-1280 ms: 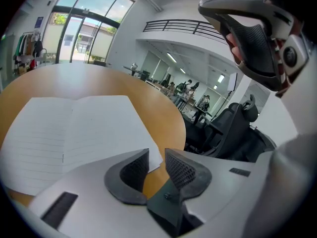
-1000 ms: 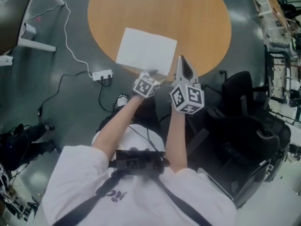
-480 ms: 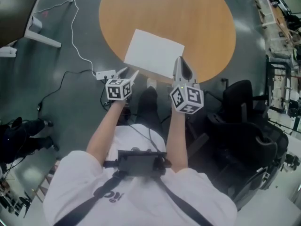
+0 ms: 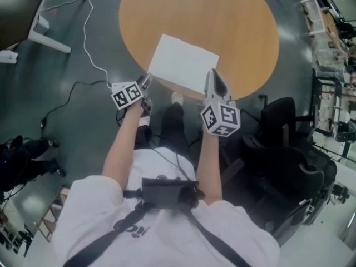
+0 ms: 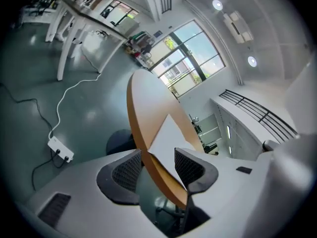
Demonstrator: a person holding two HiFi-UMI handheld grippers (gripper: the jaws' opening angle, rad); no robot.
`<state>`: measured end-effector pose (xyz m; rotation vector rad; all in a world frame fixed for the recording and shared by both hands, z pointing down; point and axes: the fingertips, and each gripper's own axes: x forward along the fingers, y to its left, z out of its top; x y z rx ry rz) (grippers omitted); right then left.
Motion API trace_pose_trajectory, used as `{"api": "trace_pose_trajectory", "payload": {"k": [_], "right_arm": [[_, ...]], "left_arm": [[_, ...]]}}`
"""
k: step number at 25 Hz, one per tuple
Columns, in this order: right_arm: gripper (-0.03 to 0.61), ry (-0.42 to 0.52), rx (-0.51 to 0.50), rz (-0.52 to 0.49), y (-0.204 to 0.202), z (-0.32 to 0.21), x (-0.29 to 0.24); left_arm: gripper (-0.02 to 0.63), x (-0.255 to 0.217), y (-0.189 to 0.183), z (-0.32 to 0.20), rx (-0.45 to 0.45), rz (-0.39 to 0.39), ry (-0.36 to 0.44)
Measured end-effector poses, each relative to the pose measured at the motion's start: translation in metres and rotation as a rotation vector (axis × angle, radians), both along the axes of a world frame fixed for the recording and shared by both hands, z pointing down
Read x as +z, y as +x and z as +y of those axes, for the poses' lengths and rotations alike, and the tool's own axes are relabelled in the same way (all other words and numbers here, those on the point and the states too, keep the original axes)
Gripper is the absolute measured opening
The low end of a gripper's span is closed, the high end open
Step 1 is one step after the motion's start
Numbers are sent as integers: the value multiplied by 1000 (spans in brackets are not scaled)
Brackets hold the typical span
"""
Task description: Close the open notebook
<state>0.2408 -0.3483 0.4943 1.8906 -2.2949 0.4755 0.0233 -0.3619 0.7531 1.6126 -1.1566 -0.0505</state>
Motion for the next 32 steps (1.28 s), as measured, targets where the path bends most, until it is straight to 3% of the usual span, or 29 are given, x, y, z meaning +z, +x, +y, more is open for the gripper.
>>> {"api": "trace_pose_trajectory", "payload": {"k": [3,12,16,21,32], "right_arm": [[23,-10,2,10,3,0,2],[23,-21,-7,19,2,-4,3],[23,-16,-7,15,1,-6,3],[23,-15,-7,11,-2,-9,2],[23,6,-13,-4,-12,-13,-3]], "left_arm": [[222,11,1,-7,-12,38,-25],[221,28,11,-13,62,-7,-95],[149,27,15,-10,85,-22,-101],[114,25,12,-9,93,-43,-103],[51,-26,23,-2,211,-112,56]]}}
